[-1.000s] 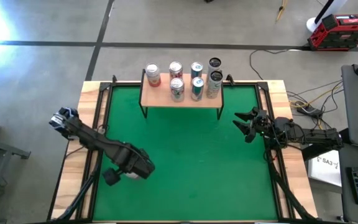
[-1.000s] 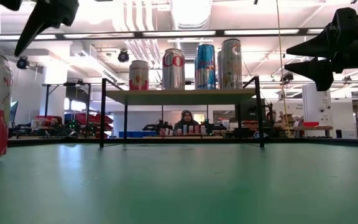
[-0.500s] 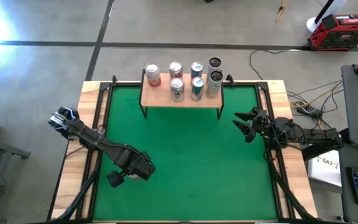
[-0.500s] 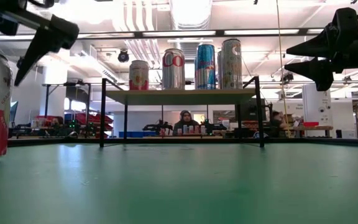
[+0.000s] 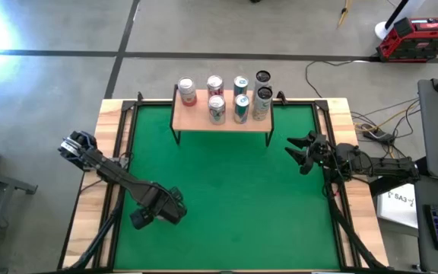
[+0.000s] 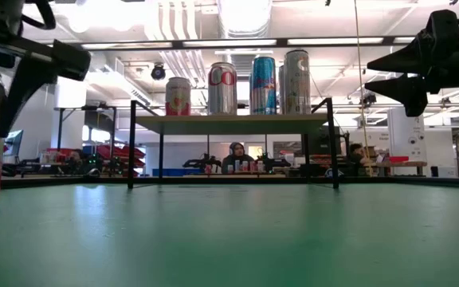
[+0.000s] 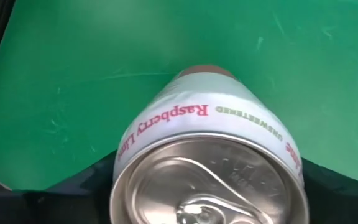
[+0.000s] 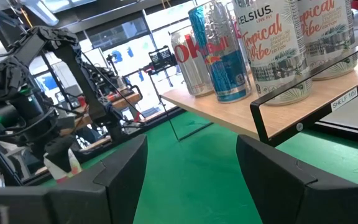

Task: Place canned beverage on shelf
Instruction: Put the pink-white soda can on the shelf aligned with the other pink-white soda can

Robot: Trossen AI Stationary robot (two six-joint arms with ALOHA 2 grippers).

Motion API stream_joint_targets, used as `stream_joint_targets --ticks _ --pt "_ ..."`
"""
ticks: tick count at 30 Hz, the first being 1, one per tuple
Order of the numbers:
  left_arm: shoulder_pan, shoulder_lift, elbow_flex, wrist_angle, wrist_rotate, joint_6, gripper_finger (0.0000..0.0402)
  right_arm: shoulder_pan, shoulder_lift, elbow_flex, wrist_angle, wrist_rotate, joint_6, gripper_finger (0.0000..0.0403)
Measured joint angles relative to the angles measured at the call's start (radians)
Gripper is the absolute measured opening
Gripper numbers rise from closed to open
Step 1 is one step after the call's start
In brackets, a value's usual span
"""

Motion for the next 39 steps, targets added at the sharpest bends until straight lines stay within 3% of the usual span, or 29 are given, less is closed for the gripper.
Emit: stream_joint_targets --ticks 4,7,13,29,39 --pt "-0.006 0.0 0.0 0.006 -0.012 0.092 0.0278 0.0 0.0 0.0 0.0 0.0 0.0 0.0238" --pt "-0.003 -0.001 0.001 0.005 -0.032 0.259 0.0278 0.0 0.0 0.0 0.0 0.0 0.0 0.0238" --pt "0.027 0.0 0.016 0.015 -0.129 0.69 0.0278 0.0 0.0 0.0 0.0 0.0 0.0 0.0238" --pt "0.161 0.002 0.018 0.009 -0.151 1.727 0.028 0.0 0.0 0.0 0.0 0.0 0.0 0.0238" --pt "0.16 0.002 0.018 0.016 -0.219 2.086 0.0304 0.0 0.0 0.0 0.0 0.0 0.0 0.0238"
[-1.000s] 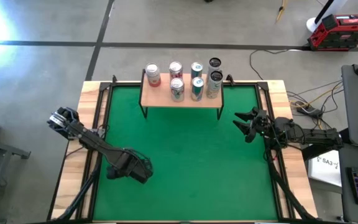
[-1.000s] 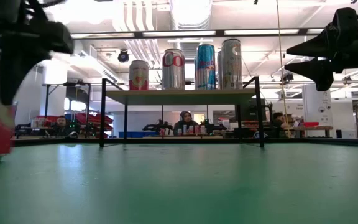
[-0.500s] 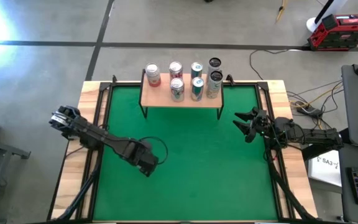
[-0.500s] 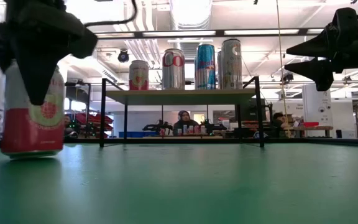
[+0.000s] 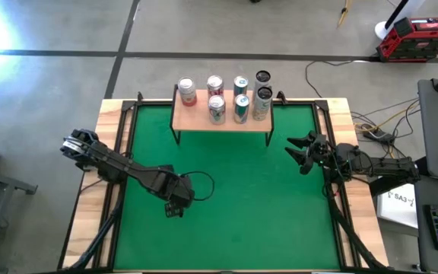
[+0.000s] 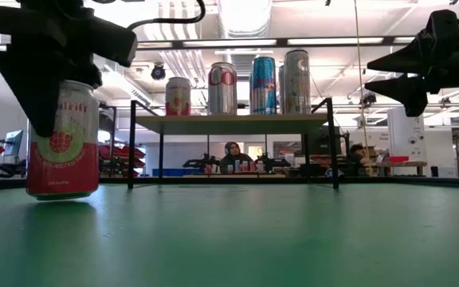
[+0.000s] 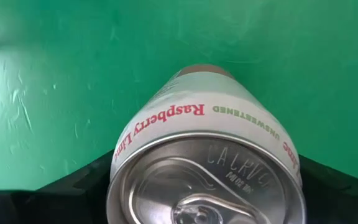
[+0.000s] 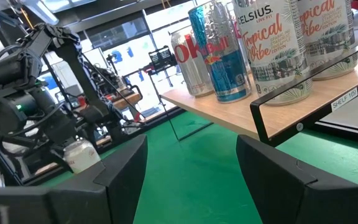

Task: Place canned beverage on shelf
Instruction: Put the pink-white soda can on the shelf aligned with the other pink-white soda can

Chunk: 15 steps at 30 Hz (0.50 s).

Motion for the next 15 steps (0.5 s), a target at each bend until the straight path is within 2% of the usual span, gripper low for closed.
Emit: stream_joint_targets --ticks 9,15 --pt "0.0 0.0 -0.001 0.001 -0.001 0.2 0.0304 0.0 0.0 0.0 0.0 0.0 0.0 0.0238" --pt "-0.001 0.0 -0.001 0.007 -0.044 0.302 0.0304 0.0 0.0 0.0 0.0 0.0 0.0 0.0238"
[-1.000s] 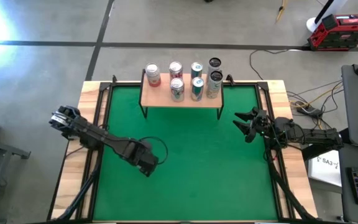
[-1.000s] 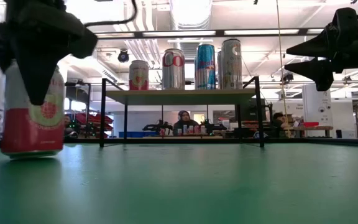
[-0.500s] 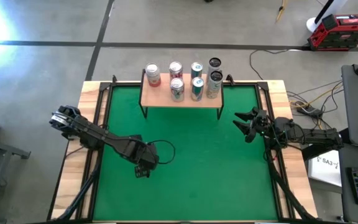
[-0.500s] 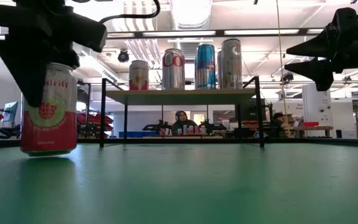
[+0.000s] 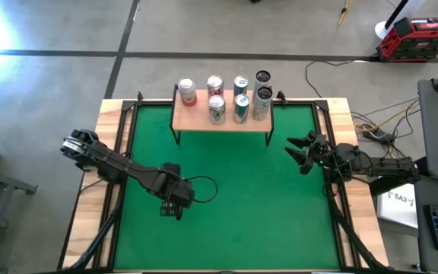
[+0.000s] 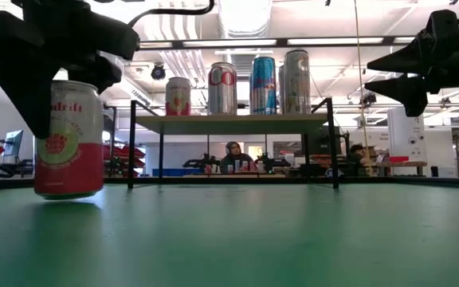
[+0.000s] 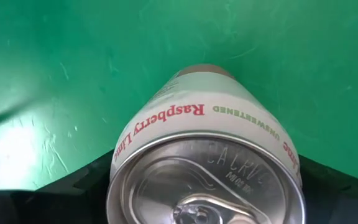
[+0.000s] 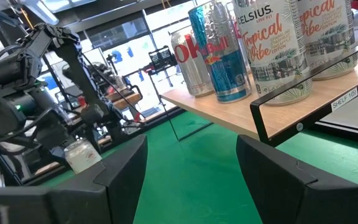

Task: Place canned beverage on shelf
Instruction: Put the pink-white soda can on the shelf aligned with the other pink-white soda can

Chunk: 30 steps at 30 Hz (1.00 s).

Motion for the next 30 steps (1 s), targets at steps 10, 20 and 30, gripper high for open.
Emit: stream_joint_targets --ticks 10,20,30 --pt "0.0 0.0 0.0 0.026 0.001 0.139 0.0305 0.0 0.0 0.0 0.0 0.0 0.0 0.0238" --pt "0.0 -0.003 -0.028 0.094 0.005 0.192 0.0305 0.0 0.0 0.0 0.0 0.0 0.0 0.0238" --pt "0.001 -0.006 -0.042 0.112 0.018 0.146 0.0305 0.0 0.0 0.0 0.0 0.0 0.0 0.0238"
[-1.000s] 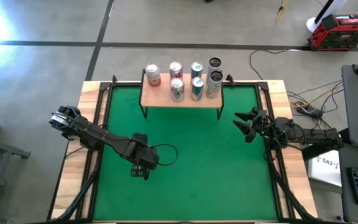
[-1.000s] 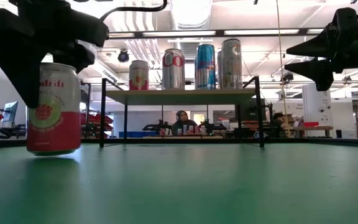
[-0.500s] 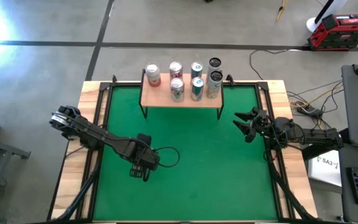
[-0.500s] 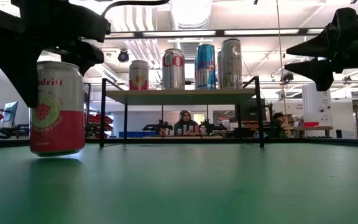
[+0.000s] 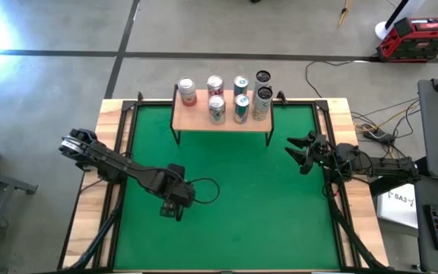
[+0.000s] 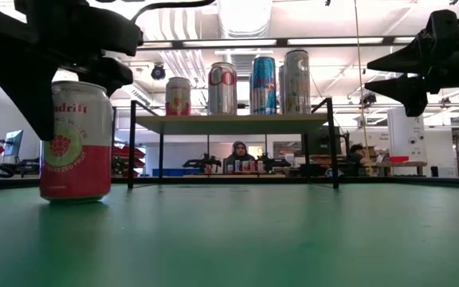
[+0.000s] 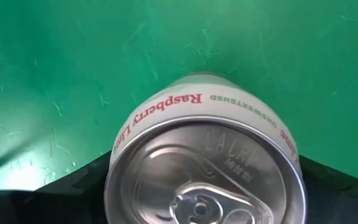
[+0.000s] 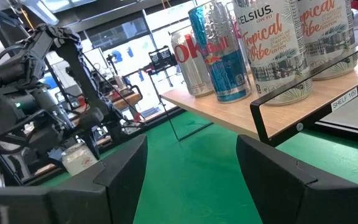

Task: Place canned beverage on shelf
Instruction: Put the pink-white soda can on the shelf aligned with the other pink-white soda can

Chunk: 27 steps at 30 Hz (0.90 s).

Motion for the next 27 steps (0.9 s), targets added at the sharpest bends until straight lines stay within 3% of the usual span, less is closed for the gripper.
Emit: stream_joint_targets --ticks 7,17,27 --pt "-0.001 0.008 0.034 -0.011 0.011 -0.134 0.0326 0.0 0.0 0.0 0.0 0.0 0.0 0.0238" --pt "-0.001 0.006 0.04 -0.025 0.005 -0.255 0.0394 0.0 0.0 0.0 0.0 0.0 0.0 0.0238" --pt "-0.001 0.006 0.041 -0.043 -0.022 -0.652 0.0398 0.0 0.0 0.0 0.0 0.0 0.0 0.0238"
